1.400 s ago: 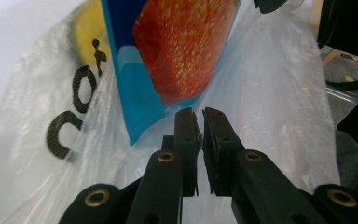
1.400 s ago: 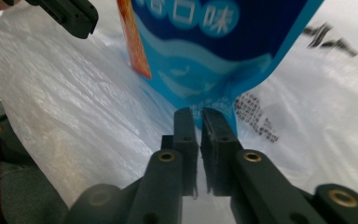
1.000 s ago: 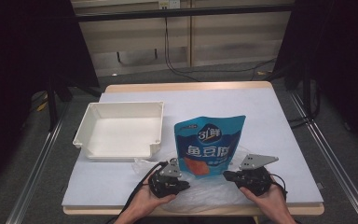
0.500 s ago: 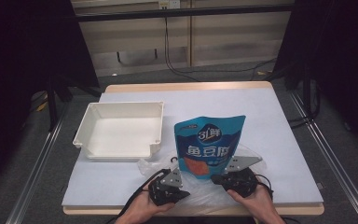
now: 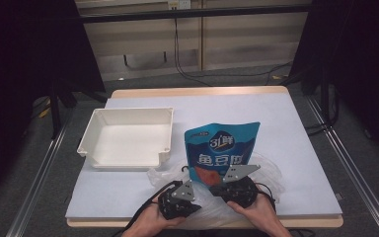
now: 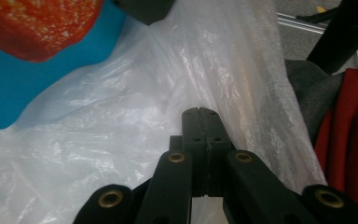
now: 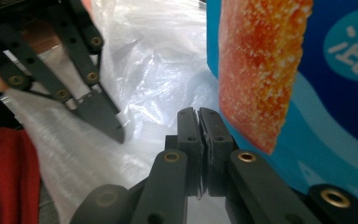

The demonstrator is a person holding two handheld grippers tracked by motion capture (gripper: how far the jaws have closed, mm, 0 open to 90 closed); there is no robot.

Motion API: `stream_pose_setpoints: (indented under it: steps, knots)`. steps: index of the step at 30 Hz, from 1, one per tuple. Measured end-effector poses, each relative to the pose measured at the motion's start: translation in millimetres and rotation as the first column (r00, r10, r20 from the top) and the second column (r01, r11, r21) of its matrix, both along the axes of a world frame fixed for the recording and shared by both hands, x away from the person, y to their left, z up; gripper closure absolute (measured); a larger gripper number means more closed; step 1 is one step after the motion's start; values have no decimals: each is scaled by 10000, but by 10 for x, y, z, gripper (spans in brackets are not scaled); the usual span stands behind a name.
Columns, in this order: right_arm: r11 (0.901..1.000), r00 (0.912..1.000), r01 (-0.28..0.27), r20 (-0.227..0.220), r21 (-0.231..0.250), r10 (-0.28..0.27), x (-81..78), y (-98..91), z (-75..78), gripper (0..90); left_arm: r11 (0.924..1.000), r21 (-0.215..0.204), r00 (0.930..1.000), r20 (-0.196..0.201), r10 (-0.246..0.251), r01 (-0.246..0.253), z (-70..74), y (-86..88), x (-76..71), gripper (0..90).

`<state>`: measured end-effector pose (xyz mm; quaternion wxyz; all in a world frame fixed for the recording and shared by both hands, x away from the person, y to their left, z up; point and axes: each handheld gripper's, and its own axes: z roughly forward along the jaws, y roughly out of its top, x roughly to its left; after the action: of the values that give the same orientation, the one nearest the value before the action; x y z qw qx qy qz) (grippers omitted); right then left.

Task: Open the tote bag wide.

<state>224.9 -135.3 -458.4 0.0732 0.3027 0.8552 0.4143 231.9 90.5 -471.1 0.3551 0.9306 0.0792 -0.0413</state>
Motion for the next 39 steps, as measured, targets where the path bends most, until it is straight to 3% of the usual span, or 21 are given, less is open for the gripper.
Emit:
stream_pose_setpoints:
  steps: [3,4,7,8,11,13,15,16,18,22,25,27,32,36,39]
  knots:
    - [9992,10000,95,-2,-380,-95,8,8,-60,895,9999,-83,9999,-77,-92,91,-2,-4,0,900]
    - [9977,9998,196,-48,-656,-199,8,6,-89,900,9999,108,9999,-102,-81,82,11,3,8,900]
    - [9952,9994,109,-325,-970,-141,2,-7,-191,900,9984,-396,9990,-195,402,-409,41,16,68,900]
    - [9971,9991,101,-400,-761,-132,2,-23,-200,900,9975,-461,9985,-174,528,-536,74,30,119,900]
    - [9972,9986,138,-509,-741,-176,-24,-72,-199,900,9920,-745,9948,-94,1010,-1015,78,58,216,900]
    - [9970,9987,76,-498,-768,-115,-49,-105,-194,900,9827,-816,9861,-238,1646,-1660,42,110,295,896]
    - [9973,9985,21,-546,-730,-61,-94,-151,-193,900,9775,-794,9807,-196,1946,-1956,28,169,340,887]
    - [9973,9985,-10,-545,-739,-30,-110,-168,-193,900,9705,-981,9754,-294,2183,-2201,16,193,352,883]
    - [9972,9983,-44,-576,-740,2,-154,-208,-192,900,9635,-995,9686,-348,2462,-2485,14,233,389,882]
    - [9974,9979,-146,-637,-701,101,-232,-273,-190,900,9652,-662,9674,-314,2513,-2528,-42,254,432,875]
    - [9963,9982,-167,-593,-841,117,-279,-310,-180,900,9624,-653,9645,-272,2626,-2638,-69,255,446,852]
    - [9963,9983,-222,-551,-827,177,-303,-327,-181,900,9637,-406,9645,-86,2638,-2639,-51,261,451,852]
    - [9963,9977,-314,-623,-794,265,-365,-368,-180,900,9577,-732,9605,-190,2778,-2784,-78,248,471,854]
    - [9962,9974,-380,-645,-789,329,-388,-375,-177,900,9617,-670,9640,-124,2656,-2659,-74,246,459,841]
    - [9968,9969,-304,-745,-739,248,-392,-376,-175,900,9738,-378,9743,106,2248,-2243,-46,250,416,780]
